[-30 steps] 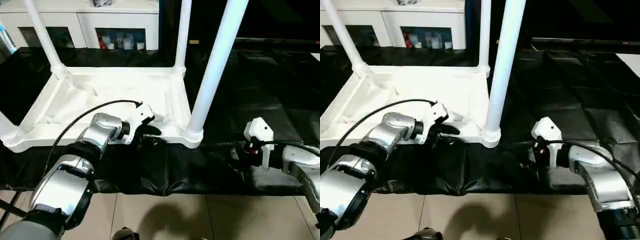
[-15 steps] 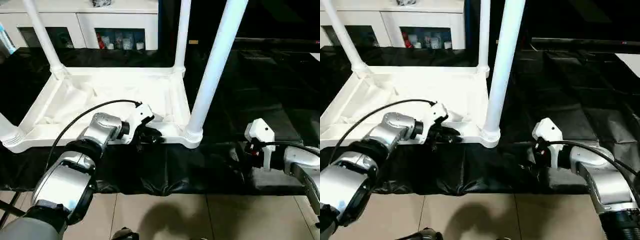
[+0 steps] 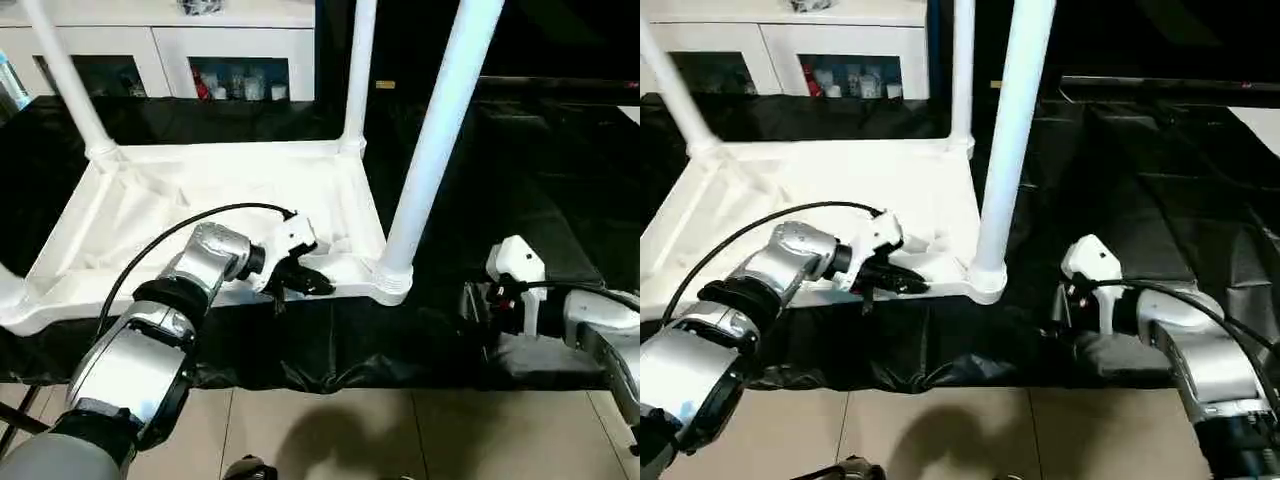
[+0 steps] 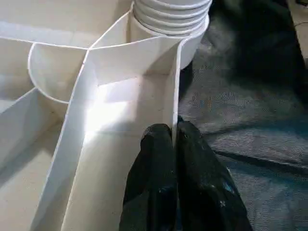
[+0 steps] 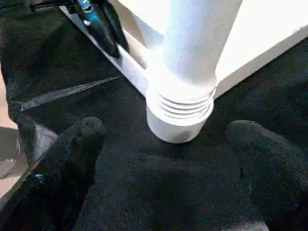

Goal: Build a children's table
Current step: Rotate table base

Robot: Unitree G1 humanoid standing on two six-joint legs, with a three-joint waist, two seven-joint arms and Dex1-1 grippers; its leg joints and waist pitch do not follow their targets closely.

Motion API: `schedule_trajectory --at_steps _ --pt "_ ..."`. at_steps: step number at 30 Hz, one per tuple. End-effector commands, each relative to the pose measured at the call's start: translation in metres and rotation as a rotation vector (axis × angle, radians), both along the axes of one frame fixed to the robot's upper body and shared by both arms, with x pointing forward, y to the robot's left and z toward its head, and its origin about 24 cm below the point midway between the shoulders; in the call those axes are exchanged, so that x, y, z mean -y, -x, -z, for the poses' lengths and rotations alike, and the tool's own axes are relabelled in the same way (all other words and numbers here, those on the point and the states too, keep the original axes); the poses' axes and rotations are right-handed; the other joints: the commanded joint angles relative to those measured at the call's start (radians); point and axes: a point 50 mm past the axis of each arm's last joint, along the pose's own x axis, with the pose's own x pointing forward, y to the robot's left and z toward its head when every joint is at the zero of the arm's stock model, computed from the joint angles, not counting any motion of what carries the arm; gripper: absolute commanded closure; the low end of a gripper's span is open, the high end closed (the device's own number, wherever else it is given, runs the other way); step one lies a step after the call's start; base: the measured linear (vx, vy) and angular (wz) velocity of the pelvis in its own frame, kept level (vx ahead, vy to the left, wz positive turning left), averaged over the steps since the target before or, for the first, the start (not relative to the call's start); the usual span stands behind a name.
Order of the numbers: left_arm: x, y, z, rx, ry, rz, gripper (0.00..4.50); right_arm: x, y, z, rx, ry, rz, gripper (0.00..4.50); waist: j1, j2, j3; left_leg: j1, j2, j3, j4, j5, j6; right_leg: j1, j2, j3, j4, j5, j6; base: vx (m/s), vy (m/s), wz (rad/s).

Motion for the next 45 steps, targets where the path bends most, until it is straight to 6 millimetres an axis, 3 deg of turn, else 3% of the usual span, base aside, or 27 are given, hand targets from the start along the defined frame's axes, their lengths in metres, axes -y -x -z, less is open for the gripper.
schedule_trajectory --at_steps 1,3,4,7,8,9,11,13,19,20,22,25,29,30,37,40,41,42,43,45 --pt "0.002 0.005 0.013 -0.073 0.004 -0.058 4.47 -0.004 -0.001 -0.001 0.007 -0.011 -0.021 0.0 0.005 -0.016 -0.08 0.015 0.022 -0.014 -0.057 -0.168 0.074 0.063 -0.07 0.038 -0.071 -0.164 -0.238 0.0 0.0 0.0" --pt "0.006 0.005 0.013 -0.069 0.02 -0.068 4.47 -0.006 0.0 0.001 0.001 -0.014 -0.028 0.0 0.006 -0.013 -0.079 0.016 0.024 -0.015 -0.058 -0.178 0.073 0.062 -0.071 0.037 -0.074 -0.183 -0.238 0.0 0.0 0.0" --pt "0.008 0.006 0.015 -0.058 0.02 -0.071 4.47 -0.006 0.001 0.003 -0.003 -0.015 -0.031 0.0 0.01 -0.002 -0.08 0.017 0.025 -0.017 -0.058 -0.183 0.07 0.063 -0.072 0.037 -0.075 -0.184 -0.239 0.0 0.0 0.0" --pt "0.013 0.01 0.022 -0.022 0.007 -0.075 4.47 -0.009 0.0 0.008 -0.006 -0.022 -0.028 0.0 0.007 -0.006 -0.079 0.017 0.024 -0.017 -0.061 -0.205 0.068 0.064 -0.07 0.035 -0.078 -0.191 -0.237 0.0 0.0 0.0" --pt "0.015 0.012 0.025 -0.023 0.023 -0.08 4.47 -0.01 0.0 0.01 -0.006 -0.024 -0.025 0.0 0.01 0.004 -0.079 0.018 0.023 -0.019 -0.061 -0.21 0.065 0.064 -0.071 0.035 -0.079 -0.201 -0.235 0.0 0.0 0.0" --pt "0.017 0.015 0.027 -0.028 0.035 -0.077 4.03 -0.012 -0.001 0.01 -0.003 -0.031 -0.021 0.0 0.007 -0.002 -0.077 0.019 0.023 -0.017 -0.062 -0.223 0.063 0.063 -0.071 0.035 -0.084 -0.222 -0.227 0.0 0.0 0.0" --pt "0.017 0.017 0.03 -0.034 0.036 -0.073 3.91 -0.013 0.0 0.01 -0.002 -0.037 -0.019 0.0 0.006 -0.005 -0.075 0.021 0.021 -0.017 -0.065 -0.24 0.059 0.064 -0.071 0.034 -0.09 -0.28 -0.208 0.0 0.0 0.0" --pt "0.016 0.019 0.032 -0.036 0.032 -0.078 3.74 -0.014 0.001 0.011 -0.003 -0.038 -0.02 0.0 0.006 -0.001 -0.073 0.026 0.021 -0.018 -0.069 -0.259 0.052 0.061 -0.072 0.035 -0.099 -0.369 -0.173 0.0 0.0 0.0" --pt "0.012 0.026 0.041 -0.028 0.012 -0.102 3.54 -0.015 0.006 0.016 -0.005 -0.038 -0.018 0.0 0.0 0.004 -0.076 0.025 0.022 -0.021 -0.073 -0.262 0.046 0.061 -0.07 0.037 -0.098 -0.348 -0.163 0.0 0.0 0.0" --pt "0.011 0.027 0.042 -0.03 0.022 -0.103 3.54 -0.014 0.006 0.016 -0.005 -0.042 -0.014 0.0 0.001 0.011 -0.076 0.026 0.021 -0.021 -0.073 -0.264 0.047 0.059 -0.07 0.036 -0.098 -0.349 -0.164 0.0 0.0 0.0" --pt "0.011 0.028 0.042 -0.031 0.029 -0.104 3.54 -0.014 0.007 0.016 -0.004 -0.044 -0.011 0.0 -0.002 0.009 -0.077 0.024 0.019 -0.02 -0.073 -0.265 0.047 0.061 -0.068 0.035 -0.1 -0.356 -0.156 0.0 0.0 0.0" --pt "0.009 0.029 0.045 -0.034 0.027 -0.104 3.54 -0.014 0.011 0.018 -0.003 -0.043 -0.004 0.0 -0.005 0.017 -0.077 0.027 0.018 -0.019 -0.074 -0.276 0.046 0.058 -0.066 0.035 -0.106 -0.376 -0.145 0.0 0.0 0.0" --pt "0.009 0.03 0.047 -0.043 0.022 -0.114 3.54 -0.014 0.011 0.019 0.003 -0.041 0.004 0.0 -0.007 0.02 -0.078 0.024 0.017 -0.02 -0.075 -0.275 0.049 0.059 -0.065 0.034 -0.105 -0.376 -0.14 0.0 0.0 0.0" --pt "0.009 0.03 0.048 -0.052 0.021 -0.113 3.54 -0.015 0.012 0.019 0.007 -0.047 0.007 0.0 -0.008 0.027 -0.078 0.025 0.016 -0.02 -0.074 -0.279 0.05 0.056 -0.065 0.034 -0.108 -0.388 -0.136 0.0 0.0 0.0" --pt "0.006 0.029 0.047 -0.054 0.011 -0.118 3.95 -0.018 0.012 0.019 0.012 -0.052 0.008 0.0 -0.01 0.022 -0.079 0.024 0.015 -0.019 -0.076 -0.275 0.054 0.054 -0.064 0.033 -0.11 -0.425 -0.119 0.0 0.0 0.0" --pt "0.0 0.03 0.047 -0.068 -0.022 -0.091 4.33 -0.022 0.006 0.016 0.043 -0.053 0.027 0.0 -0.013 0.006 -0.078 0.022 0.016 -0.019 -0.078 -0.265 0.057 0.053 -0.065 0.034 -0.112 -0.44 -0.106 0.0 0.0 0.0" --pt "0.0 0.029 0.047 -0.067 -0.024 -0.091 4.33 -0.022 0.006 0.016 0.045 -0.051 0.028 0.0 -0.012 0.012 -0.079 0.022 0.016 -0.02 -0.078 -0.261 0.054 0.052 -0.067 0.034 -0.109 -0.44 -0.107 0.0 0.0 0.0" --pt "-0.001 0.029 0.047 -0.062 -0.034 -0.089 4.32 -0.022 0.004 0.015 0.058 -0.044 0.036 0.0 -0.016 0.012 -0.078 0.021 0.016 -0.021 -0.08 -0.267 0.052 0.051 -0.068 0.034 -0.112 -0.454 -0.101 0.0 0.0 0.0" --pt "-0.004 0.028 0.047 -0.065 -0.055 -0.093 4.41 -0.023 0.0 0.014 0.075 -0.042 0.048 0.0 -0.02 0.004 -0.08 0.02 0.017 -0.022 -0.08 -0.257 0.049 0.053 -0.069 0.034 -0.107 -0.443 -0.101 0.0 0.0 0.0" --pt "-0.005 0.028 0.047 -0.063 -0.068 -0.081 4.41 -0.024 -0.002 0.013 0.08 -0.047 0.057 0.0 -0.028 0.004 -0.076 0.022 0.018 -0.021 -0.082 -0.27 0.049 0.05 -0.068 0.035 -0.111 -0.443 -0.106 0.0 0.0 0.0"
